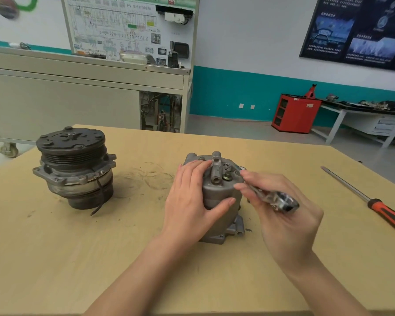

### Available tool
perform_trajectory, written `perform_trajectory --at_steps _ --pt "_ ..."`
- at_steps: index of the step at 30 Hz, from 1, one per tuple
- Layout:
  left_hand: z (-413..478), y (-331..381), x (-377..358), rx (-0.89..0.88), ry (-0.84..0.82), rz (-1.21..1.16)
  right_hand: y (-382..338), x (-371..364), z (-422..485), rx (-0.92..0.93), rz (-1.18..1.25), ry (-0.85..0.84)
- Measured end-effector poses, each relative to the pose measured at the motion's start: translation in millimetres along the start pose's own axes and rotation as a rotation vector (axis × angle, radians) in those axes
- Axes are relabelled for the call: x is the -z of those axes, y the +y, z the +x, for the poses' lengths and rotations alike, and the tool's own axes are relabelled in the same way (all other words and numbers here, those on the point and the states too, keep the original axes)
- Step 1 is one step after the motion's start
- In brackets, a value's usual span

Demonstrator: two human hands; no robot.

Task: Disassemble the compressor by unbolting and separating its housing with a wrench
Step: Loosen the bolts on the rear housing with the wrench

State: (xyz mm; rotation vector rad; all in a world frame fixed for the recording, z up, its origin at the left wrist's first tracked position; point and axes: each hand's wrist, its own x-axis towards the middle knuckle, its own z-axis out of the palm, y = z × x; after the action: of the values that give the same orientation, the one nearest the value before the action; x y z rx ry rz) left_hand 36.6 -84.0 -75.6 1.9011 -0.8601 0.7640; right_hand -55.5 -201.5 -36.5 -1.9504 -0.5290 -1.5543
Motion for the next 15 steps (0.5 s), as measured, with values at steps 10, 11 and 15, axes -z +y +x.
perform_trajectory --at_steps 10,11,15 --pt "0.8 3.9 0.5 0.013 0.011 -0.031 -16.7 3.0 -8.7 0.027 -0.114 -0.063" --pt "0.7 4.1 0.8 0.015 0.011 -0.032 -16.9 3.4 -7.9 0.017 -0.104 -0.073" --pt "0.4 5.3 2.0 0.02 -0.01 -0.008 -14.3 4.4 8.3 -0.057 0.005 -0.02"
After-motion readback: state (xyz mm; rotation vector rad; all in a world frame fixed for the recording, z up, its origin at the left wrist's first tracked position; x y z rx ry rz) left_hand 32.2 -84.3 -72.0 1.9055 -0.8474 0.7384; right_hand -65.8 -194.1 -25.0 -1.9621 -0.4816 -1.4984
